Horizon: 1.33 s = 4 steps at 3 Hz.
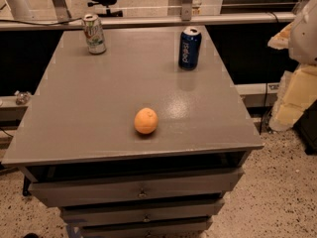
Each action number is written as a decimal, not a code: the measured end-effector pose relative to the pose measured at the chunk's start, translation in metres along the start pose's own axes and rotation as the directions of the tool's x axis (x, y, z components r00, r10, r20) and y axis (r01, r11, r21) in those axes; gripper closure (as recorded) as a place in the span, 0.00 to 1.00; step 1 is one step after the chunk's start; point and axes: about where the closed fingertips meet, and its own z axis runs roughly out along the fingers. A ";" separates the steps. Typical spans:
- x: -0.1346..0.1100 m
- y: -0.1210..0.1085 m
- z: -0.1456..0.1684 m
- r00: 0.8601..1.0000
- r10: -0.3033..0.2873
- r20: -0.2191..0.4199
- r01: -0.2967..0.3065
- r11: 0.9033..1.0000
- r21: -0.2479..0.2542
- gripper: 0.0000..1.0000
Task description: Move orange near pepsi can
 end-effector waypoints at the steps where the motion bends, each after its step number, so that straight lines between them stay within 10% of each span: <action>1: 0.000 0.000 0.000 1.000 0.000 0.000 0.000 1.000 0.000 0.00; 4: -0.059 0.026 0.047 0.969 0.083 0.234 -0.071 0.996 -0.060 0.00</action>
Offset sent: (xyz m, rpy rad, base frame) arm 0.0008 0.0039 -0.0063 0.0535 -0.0092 -0.0111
